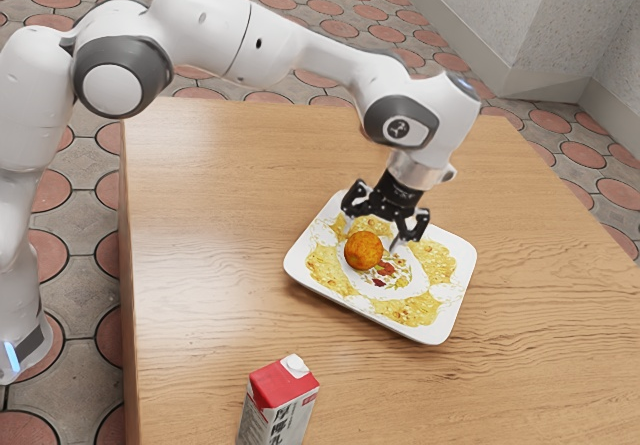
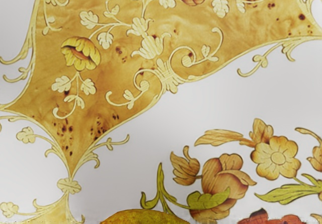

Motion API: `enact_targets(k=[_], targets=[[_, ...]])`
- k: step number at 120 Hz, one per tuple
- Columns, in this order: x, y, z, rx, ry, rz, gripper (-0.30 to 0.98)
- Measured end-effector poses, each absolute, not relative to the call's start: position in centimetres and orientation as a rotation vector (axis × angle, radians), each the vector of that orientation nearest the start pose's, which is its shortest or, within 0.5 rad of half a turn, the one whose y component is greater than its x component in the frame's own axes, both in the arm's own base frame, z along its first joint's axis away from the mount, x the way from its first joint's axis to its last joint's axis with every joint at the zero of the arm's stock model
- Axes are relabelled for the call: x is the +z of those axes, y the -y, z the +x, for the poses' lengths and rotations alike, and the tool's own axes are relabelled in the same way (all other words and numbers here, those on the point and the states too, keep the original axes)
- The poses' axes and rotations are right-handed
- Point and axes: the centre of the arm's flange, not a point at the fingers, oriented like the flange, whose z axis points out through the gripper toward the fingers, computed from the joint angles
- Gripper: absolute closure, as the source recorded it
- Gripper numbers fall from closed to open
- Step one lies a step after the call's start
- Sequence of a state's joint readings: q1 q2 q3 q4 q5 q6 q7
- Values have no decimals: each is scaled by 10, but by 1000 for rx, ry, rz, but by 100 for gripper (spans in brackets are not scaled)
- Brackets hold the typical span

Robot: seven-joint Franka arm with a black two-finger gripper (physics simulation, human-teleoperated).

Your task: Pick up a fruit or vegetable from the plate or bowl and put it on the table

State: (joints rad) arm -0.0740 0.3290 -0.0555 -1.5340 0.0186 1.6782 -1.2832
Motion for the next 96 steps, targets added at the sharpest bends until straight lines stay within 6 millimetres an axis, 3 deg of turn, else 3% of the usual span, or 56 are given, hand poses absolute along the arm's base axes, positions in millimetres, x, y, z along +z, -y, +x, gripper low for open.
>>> enact_targets(k=[25,66,84,96], targets=[[450,89,633,217,1619,-2549,0],[436,91,631,243,1616,-2543,1],[431,91,632,248,1616,-2542,25],[428,92,633,250,1615,-2540,34]])
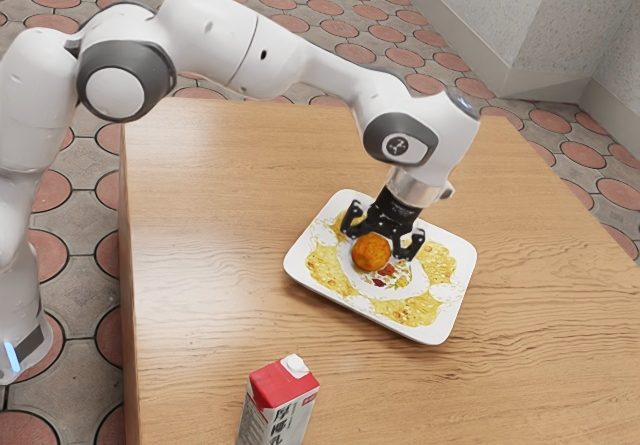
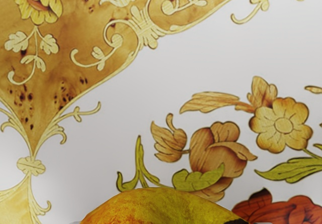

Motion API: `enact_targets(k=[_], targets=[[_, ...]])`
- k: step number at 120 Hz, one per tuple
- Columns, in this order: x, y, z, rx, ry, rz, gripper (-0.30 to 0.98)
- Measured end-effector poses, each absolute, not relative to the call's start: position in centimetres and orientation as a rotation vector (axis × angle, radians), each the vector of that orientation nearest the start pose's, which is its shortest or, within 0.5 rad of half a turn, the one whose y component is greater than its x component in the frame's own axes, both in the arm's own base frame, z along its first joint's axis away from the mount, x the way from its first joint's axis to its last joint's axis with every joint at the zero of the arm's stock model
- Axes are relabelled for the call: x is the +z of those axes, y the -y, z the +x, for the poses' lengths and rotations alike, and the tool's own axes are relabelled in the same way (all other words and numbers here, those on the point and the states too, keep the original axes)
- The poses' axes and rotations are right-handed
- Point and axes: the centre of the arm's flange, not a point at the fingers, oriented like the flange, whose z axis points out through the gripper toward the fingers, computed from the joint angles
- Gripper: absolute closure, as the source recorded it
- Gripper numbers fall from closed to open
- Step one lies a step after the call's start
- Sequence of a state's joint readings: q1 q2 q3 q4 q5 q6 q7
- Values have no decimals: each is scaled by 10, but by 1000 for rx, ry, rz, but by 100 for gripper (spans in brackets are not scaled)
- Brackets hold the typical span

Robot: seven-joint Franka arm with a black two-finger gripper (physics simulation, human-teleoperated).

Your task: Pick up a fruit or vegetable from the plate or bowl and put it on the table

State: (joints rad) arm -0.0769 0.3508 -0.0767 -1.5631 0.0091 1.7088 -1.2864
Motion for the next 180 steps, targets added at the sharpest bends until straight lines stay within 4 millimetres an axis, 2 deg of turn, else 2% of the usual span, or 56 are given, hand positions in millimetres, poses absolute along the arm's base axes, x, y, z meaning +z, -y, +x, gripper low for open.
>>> enact_targets(k=[13,30,52,81,89,100,120,130,139,148,152,165,180], targets=[[429,94,633,247,1609,-2546,36],[440,106,633,221,1586,-2577,35],[477,113,640,129,1583,-2624,35],[521,99,647,25,1595,-2615,35],[530,79,651,-7,1630,-2585,35],[534,36,657,-36,1701,-2517,35],[505,-38,673,-49,1786,-2413,35],[484,-73,693,-73,1834,-2396,36],[478,-89,709,-128,1851,-2412,36],[475,-104,715,-170,1863,-2421,36],[474,-110,716,-183,1869,-2426,27],[478,-113,719,-229,1865,-2460,13],[481,-110,722,-260,1841,-2492,5]])
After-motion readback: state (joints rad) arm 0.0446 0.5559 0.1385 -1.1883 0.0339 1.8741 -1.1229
